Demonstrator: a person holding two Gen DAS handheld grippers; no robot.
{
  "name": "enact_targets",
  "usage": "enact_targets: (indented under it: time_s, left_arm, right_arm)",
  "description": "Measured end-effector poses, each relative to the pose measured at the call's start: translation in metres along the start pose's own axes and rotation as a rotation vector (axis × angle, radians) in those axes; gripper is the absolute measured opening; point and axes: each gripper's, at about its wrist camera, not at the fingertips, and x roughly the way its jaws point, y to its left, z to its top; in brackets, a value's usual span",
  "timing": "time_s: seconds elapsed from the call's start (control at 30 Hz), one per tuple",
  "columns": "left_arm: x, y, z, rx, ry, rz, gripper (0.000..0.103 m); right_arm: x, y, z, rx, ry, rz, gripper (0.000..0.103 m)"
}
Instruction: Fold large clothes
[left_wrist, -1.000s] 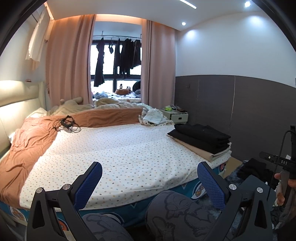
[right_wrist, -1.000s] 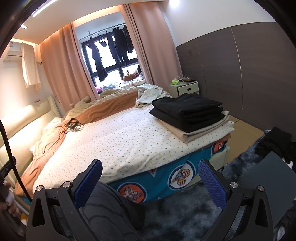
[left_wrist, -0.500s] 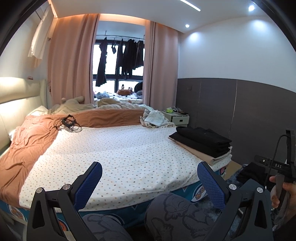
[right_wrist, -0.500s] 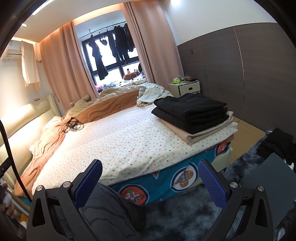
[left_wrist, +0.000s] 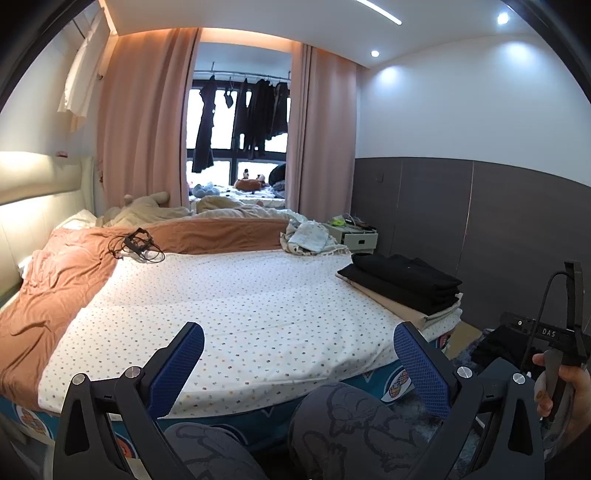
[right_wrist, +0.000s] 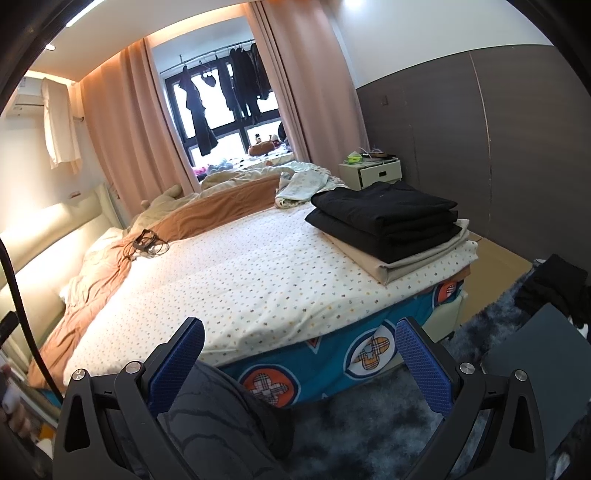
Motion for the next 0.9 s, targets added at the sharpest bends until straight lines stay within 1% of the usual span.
enact_targets:
  time_s: [0.13,0.53,0.9]
  left_arm:
    - [0.002,-0.002,-0.002,0.003,-0.005,-0.006,0.103]
    - [0.008,-0.004,-0.008,0.001,0.024,-0.004,0.103]
    - [0.005,-0.006,-0.011,0.009,0.016,-0.003,0.103]
  right_arm:
    - [0.001,-0.001,-0.002,0.006,0.001,-0.003,0.103]
    - [0.006,-0.004,-0.008,0.018,0.031,0.009,0.103]
    - [0.000,-0.010,-0.013,0.028,0.037,0.020,0.103]
